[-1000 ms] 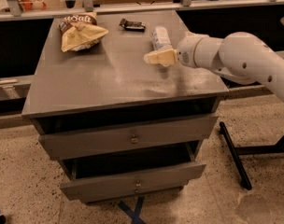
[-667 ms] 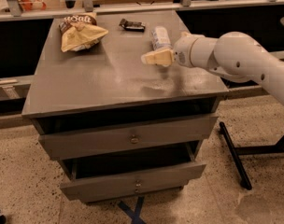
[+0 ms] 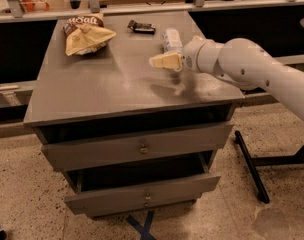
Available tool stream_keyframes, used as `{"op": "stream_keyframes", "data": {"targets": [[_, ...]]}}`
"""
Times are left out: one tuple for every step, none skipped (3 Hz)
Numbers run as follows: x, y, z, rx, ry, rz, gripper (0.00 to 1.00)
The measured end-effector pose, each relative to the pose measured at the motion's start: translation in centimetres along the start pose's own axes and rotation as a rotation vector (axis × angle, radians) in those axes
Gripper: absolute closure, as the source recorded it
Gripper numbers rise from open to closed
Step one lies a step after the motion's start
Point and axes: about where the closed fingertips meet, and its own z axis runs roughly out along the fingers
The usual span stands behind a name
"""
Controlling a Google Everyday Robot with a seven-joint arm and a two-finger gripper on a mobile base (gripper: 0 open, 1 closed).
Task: Move blue plastic bottle near brown chip bag
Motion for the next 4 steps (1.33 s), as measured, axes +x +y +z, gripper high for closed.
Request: {"op": "stream_keyframes", "data": {"targets": [[0.2, -1.0, 0.5, 0.06, 0.003, 0.035, 0.0], [0.5, -1.3, 1.1, 0.08, 0.023, 0.065, 0.16], [0.9, -0.7, 1.8, 0.072, 0.078, 0.101, 0.39], [1.3, -1.0, 2.3, 0.078, 0.14, 0.111, 0.62]]}}
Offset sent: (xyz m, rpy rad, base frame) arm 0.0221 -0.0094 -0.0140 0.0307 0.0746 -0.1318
